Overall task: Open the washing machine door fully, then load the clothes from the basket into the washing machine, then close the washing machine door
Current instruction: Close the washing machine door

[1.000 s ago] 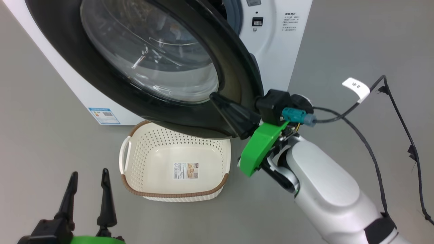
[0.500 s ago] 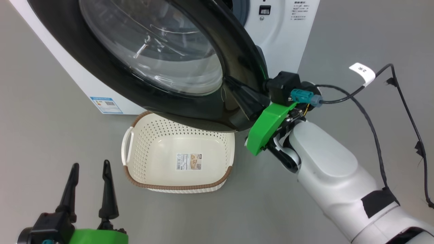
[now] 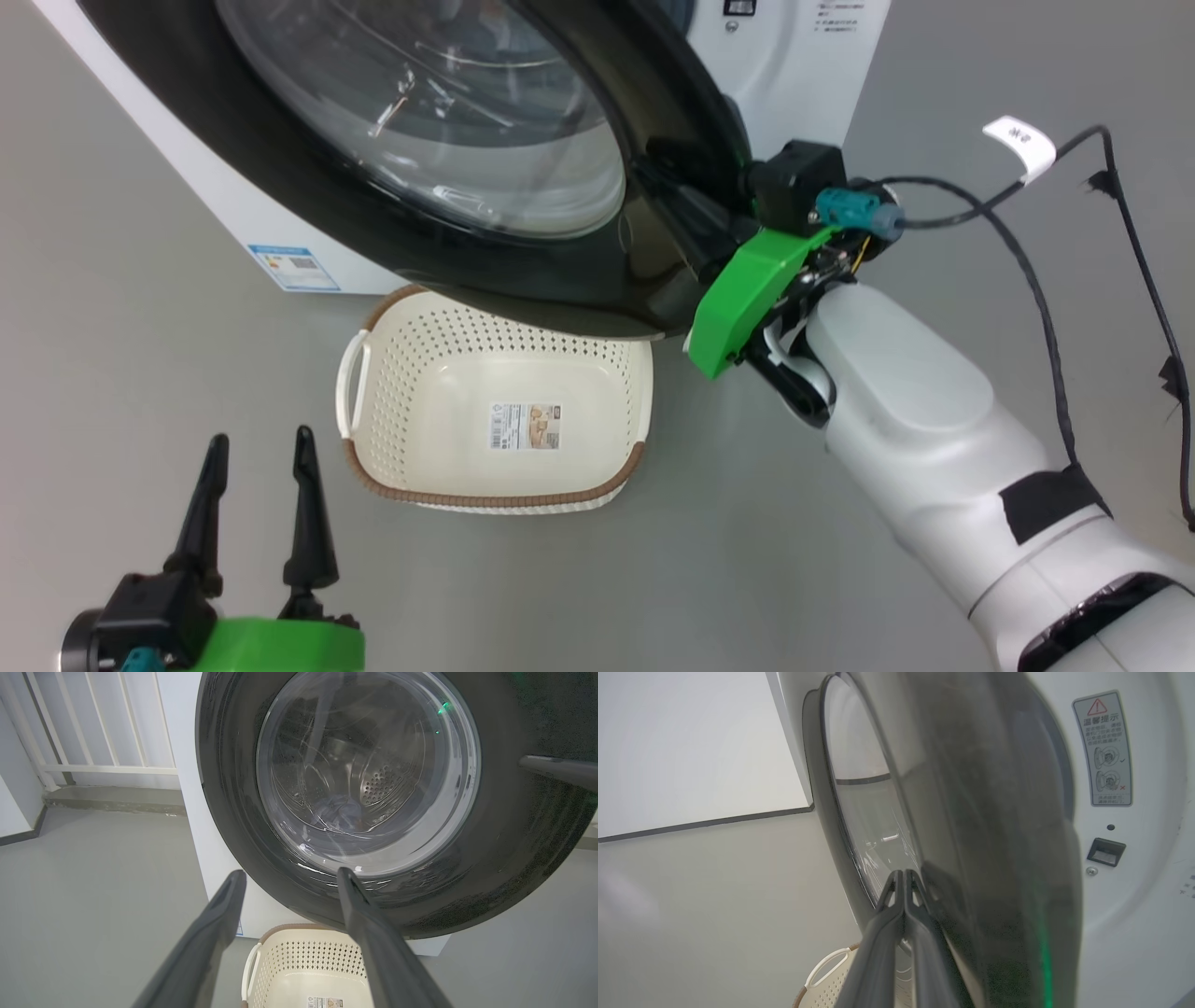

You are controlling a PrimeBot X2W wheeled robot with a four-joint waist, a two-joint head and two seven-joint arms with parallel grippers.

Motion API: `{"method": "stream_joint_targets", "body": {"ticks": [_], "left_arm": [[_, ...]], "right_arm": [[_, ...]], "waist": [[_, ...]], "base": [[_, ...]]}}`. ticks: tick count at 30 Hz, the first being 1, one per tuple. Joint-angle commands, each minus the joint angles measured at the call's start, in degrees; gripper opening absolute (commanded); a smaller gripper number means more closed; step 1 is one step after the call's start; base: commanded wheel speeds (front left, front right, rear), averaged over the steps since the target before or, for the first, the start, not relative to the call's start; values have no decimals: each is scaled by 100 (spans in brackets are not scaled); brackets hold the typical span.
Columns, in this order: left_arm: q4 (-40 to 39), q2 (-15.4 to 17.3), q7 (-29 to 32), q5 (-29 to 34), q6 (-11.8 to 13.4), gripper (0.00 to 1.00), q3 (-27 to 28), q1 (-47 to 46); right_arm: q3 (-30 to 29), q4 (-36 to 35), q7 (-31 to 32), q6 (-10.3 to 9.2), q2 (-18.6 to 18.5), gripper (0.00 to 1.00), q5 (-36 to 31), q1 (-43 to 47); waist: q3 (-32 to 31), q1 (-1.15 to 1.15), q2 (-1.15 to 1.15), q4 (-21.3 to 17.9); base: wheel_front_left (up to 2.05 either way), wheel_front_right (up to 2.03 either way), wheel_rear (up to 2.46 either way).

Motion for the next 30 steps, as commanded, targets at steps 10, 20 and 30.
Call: {"method": "stream_joint_targets", "body": {"ticks": [10, 20, 30], "left_arm": [[-85, -22, -96, -9, -136, 100, 60, -447], [32, -157, -120, 25, -306, 100, -66, -721], [20, -265, -124, 108, -437, 100, 8, -875]], "right_arm": [[-950, 518, -74, 31, 89, 0, -507, -857], [-2012, 785, -75, 31, -121, 0, -1265, -1413], [-2773, 786, -75, 31, -258, 0, -1821, -1678]], "waist": [[338, 0, 0, 247], [703, 0, 0, 496], [877, 0, 0, 607]], "base": [[0, 0, 0], [0, 0, 0], [0, 0, 0]]}}
